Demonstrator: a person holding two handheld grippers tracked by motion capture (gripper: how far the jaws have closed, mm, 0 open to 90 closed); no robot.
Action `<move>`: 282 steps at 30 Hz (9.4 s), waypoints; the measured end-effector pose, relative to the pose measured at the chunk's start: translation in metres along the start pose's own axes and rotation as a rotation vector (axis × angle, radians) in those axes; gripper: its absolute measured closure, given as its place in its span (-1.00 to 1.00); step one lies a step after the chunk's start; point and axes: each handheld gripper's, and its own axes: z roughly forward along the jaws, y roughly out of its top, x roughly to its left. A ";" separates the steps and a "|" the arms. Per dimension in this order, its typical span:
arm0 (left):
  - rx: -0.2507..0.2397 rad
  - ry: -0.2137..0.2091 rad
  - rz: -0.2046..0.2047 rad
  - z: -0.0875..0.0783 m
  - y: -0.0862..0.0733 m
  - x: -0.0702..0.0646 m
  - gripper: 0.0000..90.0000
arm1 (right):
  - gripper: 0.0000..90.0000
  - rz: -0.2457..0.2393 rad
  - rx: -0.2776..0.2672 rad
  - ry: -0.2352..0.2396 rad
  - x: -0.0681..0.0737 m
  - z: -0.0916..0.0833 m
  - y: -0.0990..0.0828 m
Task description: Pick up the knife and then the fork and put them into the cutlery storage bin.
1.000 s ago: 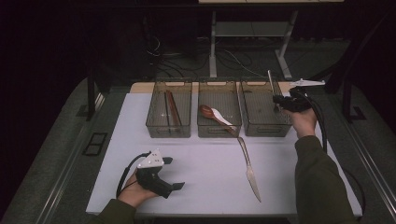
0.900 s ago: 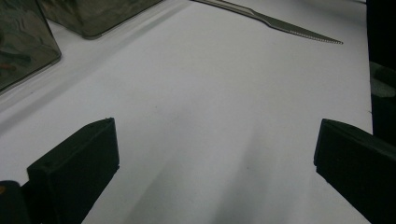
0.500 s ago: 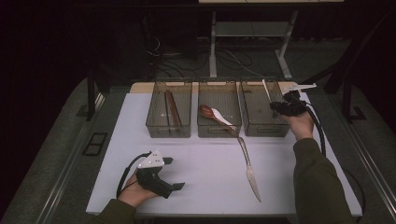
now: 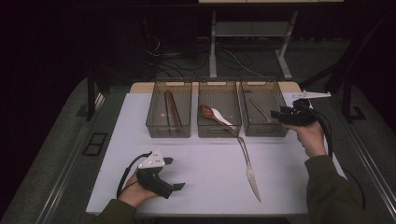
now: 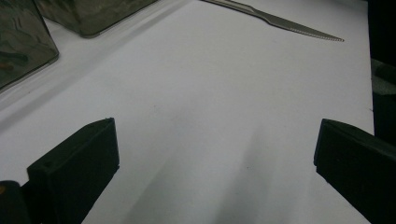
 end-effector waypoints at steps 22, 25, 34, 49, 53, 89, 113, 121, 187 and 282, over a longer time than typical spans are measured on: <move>-0.003 0.008 -0.003 -0.001 0.000 0.000 -1.00 | 1.00 -0.186 0.242 0.208 0.073 -0.020 -0.068; -0.003 0.007 0.000 -0.001 0.000 0.000 -1.00 | 1.00 -0.204 0.269 0.238 0.083 -0.017 -0.072; 0.001 0.007 0.002 -0.001 0.000 0.000 -1.00 | 1.00 -0.272 0.328 0.287 0.113 0.002 -0.077; 0.000 0.006 0.004 -0.001 0.000 0.000 -1.00 | 1.00 -0.356 0.396 0.276 0.135 0.021 -0.084; 0.000 0.006 0.005 -0.001 0.000 0.000 -1.00 | 1.00 -0.359 0.407 0.266 0.136 0.020 -0.084; 0.001 0.005 0.001 0.000 0.000 0.000 -1.00 | 0.82 -0.282 0.424 0.136 0.075 -0.002 -0.068; -0.003 0.004 0.002 -0.001 0.000 0.000 -1.00 | 0.62 -0.359 0.807 0.086 0.094 0.057 -0.031; -0.001 0.004 0.008 -0.001 0.000 0.000 -1.00 | 0.70 -0.364 0.856 0.065 0.098 0.062 -0.028; -0.013 0.009 0.000 -0.003 -0.001 0.002 -1.00 | 0.79 -0.079 0.082 0.177 0.032 -0.032 -0.016; -0.030 -0.009 -0.003 -0.002 0.000 0.002 -1.00 | -0.12 0.100 0.093 -0.069 -0.004 0.074 0.047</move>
